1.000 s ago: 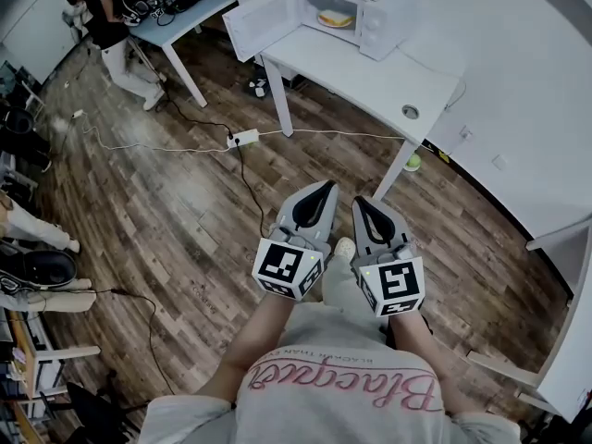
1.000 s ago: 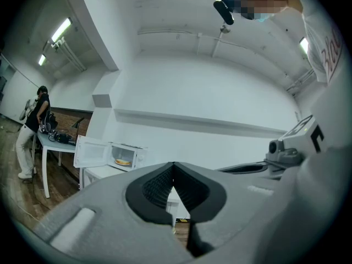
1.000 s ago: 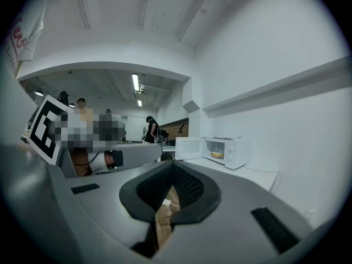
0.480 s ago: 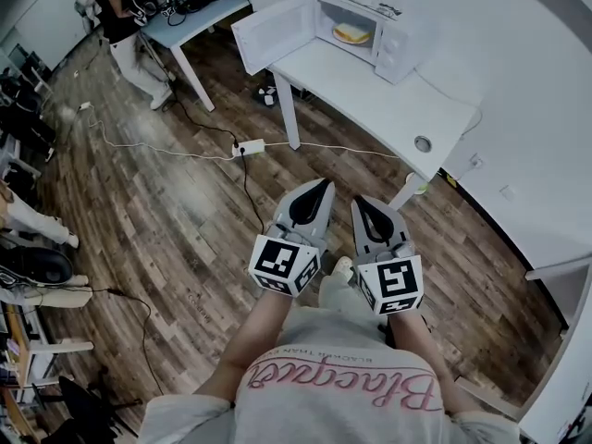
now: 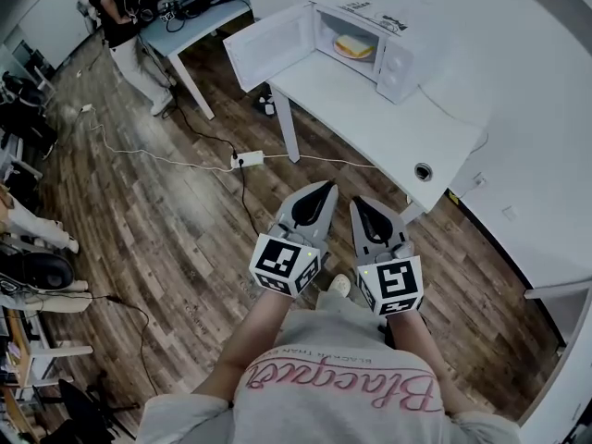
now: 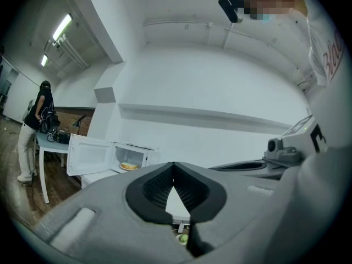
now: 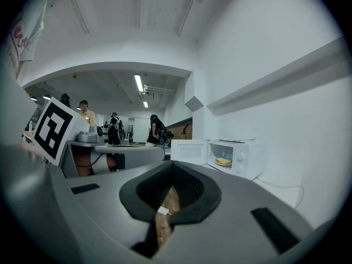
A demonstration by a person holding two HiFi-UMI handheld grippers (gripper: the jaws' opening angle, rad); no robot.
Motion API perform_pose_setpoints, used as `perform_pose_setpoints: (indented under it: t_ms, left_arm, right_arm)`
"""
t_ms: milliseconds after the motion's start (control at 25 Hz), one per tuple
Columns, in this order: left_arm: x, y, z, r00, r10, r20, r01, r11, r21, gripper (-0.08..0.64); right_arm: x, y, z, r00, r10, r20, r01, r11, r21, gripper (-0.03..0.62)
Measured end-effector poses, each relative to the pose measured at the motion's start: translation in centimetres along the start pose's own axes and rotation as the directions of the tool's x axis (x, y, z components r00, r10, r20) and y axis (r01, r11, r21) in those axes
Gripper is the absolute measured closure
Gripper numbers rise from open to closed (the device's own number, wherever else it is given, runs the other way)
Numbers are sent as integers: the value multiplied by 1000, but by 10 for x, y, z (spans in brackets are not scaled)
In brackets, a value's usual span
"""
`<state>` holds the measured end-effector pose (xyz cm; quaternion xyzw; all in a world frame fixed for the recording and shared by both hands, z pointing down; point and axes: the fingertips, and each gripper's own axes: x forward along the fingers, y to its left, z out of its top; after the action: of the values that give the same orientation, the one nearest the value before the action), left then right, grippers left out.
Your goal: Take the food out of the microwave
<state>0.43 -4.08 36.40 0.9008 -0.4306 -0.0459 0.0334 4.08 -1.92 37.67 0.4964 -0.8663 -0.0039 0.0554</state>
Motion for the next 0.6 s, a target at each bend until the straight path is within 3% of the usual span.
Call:
perform_pose_setpoints:
  t_ms: [600]
  left_arm:
    - [87, 28, 1, 1000, 11, -7, -11, 1000, 16, 555]
  right_arm:
    - [56, -71, 1, 1000, 9, 5, -9, 1000, 21, 581]
